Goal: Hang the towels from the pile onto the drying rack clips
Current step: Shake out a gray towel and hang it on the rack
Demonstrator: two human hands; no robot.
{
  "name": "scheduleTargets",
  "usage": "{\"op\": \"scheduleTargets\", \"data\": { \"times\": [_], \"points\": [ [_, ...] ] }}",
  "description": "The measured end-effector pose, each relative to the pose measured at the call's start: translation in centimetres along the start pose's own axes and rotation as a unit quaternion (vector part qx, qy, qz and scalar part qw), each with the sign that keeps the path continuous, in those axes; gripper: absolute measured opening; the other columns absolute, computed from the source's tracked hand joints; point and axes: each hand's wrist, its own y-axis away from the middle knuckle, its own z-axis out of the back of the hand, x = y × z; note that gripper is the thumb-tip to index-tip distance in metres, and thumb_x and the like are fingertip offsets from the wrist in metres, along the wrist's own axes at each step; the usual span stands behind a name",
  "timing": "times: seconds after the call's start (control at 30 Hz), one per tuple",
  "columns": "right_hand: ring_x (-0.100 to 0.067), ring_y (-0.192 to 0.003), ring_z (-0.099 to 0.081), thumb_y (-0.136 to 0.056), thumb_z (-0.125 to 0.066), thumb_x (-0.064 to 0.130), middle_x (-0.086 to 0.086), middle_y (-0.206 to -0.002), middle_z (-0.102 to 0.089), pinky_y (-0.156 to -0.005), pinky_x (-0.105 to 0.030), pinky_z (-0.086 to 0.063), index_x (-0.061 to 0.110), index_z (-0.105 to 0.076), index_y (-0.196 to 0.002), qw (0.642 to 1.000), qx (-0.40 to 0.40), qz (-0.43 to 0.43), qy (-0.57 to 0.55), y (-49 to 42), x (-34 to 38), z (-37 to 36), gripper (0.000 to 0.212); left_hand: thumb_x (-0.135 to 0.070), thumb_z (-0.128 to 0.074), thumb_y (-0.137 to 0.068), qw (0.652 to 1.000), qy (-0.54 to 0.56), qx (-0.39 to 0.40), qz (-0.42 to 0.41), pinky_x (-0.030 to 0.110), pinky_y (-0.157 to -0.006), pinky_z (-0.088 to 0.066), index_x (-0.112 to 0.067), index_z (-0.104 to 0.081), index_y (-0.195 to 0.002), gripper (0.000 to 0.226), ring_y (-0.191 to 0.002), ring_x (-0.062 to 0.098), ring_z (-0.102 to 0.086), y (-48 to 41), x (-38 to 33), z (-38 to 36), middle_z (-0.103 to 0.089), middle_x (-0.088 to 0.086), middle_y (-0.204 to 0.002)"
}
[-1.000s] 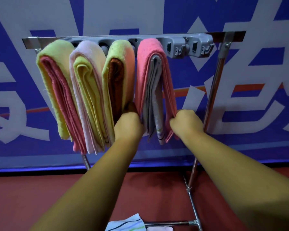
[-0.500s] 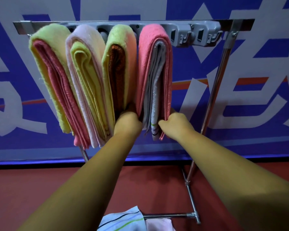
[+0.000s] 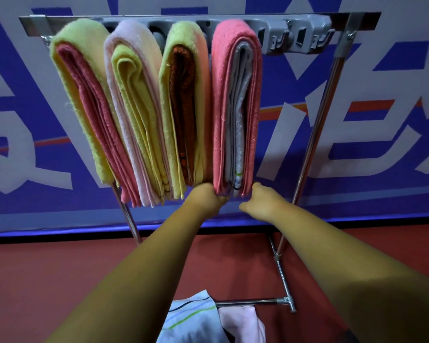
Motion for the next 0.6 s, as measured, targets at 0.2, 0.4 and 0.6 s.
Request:
{"op": "scheduleTargets", "data": {
  "times": [0.2, 0.4, 0.6],
  "points": [
    [-0.031, -0.099, -0.073, -0.094, -0.066, 0.030, -0.015, -0.103, -0.079, -0.086, -0.036, -0.058, 0.007, -0.074, -0.114, 0.999, 0.047, -0.015, -0.005, 2.7, -1.3, -1.6, 0.031, -0.048, -0.063, -0.103, 0.991, -0.030, 0.098, 0.087, 0.043, -0.067, -0.066, 0.000, -0.075, -0.094, 0.050, -0.078, 0.031, -0.080, 3.3, 1.5, -0.9, -0.081, 0.012, -0.088],
    [-0.023, -0.063, -0.075, -0.094, -0.060, 0.025, -0.012, -0.081, -0.081, -0.053, -0.025, -0.052, 0.004, -0.080, -0.091, 0.991, 0.113, -0.044, -0.049, 5.8, -2.7, -6.0, 0.029, -0.037, -0.056, -0.108, 0.976, -0.019, 0.187, 0.111, 0.033, -0.064, -0.058, 0.001, -0.073, -0.110, 0.041, -0.076, 0.028, -0.077, 7.0, 4.9, -4.2, -0.080, 0.005, -0.097],
    [-0.024, -0.076, -0.076, -0.102, -0.056, 0.022, -0.005, -0.096, -0.080, -0.057, -0.031, -0.053, 0.003, -0.071, -0.109, 0.974, 0.174, -0.075, -0.128, 6.2, -5.0, -14.1, 0.025, -0.025, -0.053, -0.110, 0.960, -0.005, 0.237, 0.152, 0.029, -0.061, -0.054, 0.001, -0.069, -0.117, 0.032, -0.065, 0.019, -0.070, 9.4, 9.9, -8.9, -0.077, 0.002, -0.090]
  ]
}}
